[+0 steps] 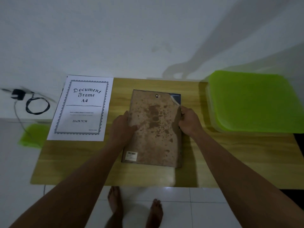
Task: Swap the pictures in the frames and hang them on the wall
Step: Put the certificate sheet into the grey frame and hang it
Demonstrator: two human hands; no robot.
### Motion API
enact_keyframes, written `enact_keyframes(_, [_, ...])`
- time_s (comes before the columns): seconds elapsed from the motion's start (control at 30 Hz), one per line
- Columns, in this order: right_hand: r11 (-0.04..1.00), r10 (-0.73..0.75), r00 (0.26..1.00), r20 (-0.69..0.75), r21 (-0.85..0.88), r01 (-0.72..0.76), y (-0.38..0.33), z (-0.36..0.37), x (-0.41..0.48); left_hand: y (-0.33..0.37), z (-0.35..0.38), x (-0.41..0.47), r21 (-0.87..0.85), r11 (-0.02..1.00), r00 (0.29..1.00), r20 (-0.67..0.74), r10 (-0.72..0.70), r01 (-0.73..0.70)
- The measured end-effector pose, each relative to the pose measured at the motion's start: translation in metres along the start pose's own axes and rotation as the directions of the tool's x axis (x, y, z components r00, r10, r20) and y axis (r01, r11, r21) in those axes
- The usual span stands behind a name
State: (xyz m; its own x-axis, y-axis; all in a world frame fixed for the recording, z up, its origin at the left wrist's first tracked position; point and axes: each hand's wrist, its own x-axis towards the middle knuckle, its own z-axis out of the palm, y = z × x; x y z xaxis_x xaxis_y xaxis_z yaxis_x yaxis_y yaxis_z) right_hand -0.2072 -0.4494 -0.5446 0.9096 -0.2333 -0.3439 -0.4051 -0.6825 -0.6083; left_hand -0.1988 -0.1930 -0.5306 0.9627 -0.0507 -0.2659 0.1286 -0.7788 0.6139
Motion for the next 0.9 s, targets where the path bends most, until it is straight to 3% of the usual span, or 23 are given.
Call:
enact_keyframes(0.07, [0.999, -0.015, 1.000, 0.012, -0.045, 0.015, 0.001, 0.000, 0.005, 0.003, -0.005, -0.013, -0.018, 0.999, 0.999, -0.020, 0.030, -0.030])
enact_keyframes(0.13, [0.997, -0.013, 1.000, 0.018, -0.081, 0.015, -0.004, -0.004, 0.007, 0.006, -0.009, -0.033, -0.041, 0.986, 0.987, -0.026, 0.161, -0.162])
enact_keyframes(0.2, [0.995, -0.025, 0.999, 0.032, -0.094, 0.028, -0.011, -0.009, 0.007, -0.003, -0.007, -0.049, 0.048, 0.963, 0.964, 0.018, 0.265, -0.265])
enact_keyframes(0.3, [0.981, -0.035, 0.991, 0.129, -0.187, 0.059, -0.017, -0.015, 0.008, -0.033, 0.002, -0.063, 0.278, 0.941, 0.970, 0.198, 0.139, -0.192])
enact_keyframes(0.43, [0.947, -0.017, 0.983, 0.184, -0.311, 0.074, -0.024, -0.016, 0.007, -0.057, 0.014, -0.068, 0.294, 0.935, 0.958, 0.260, 0.121, -0.198])
enact_keyframes(0.63, [0.993, 0.076, 0.989, 0.124, -0.095, -0.064, -0.031, -0.010, 0.015, -0.063, 0.017, -0.071, 0.262, 0.937, 0.951, 0.262, 0.162, -0.232])
enact_keyframes(0.77, [0.989, 0.151, 0.981, 0.123, -0.018, -0.150, -0.039, -0.012, 0.025, -0.061, 0.015, -0.069, 0.330, 0.909, 0.950, 0.264, 0.169, -0.254])
enact_keyframes(0.9, [0.984, 0.113, 0.985, 0.132, 0.125, -0.129, -0.037, -0.017, 0.027, -0.060, 0.017, -0.070, 0.355, 0.902, 0.956, 0.244, 0.163, -0.244])
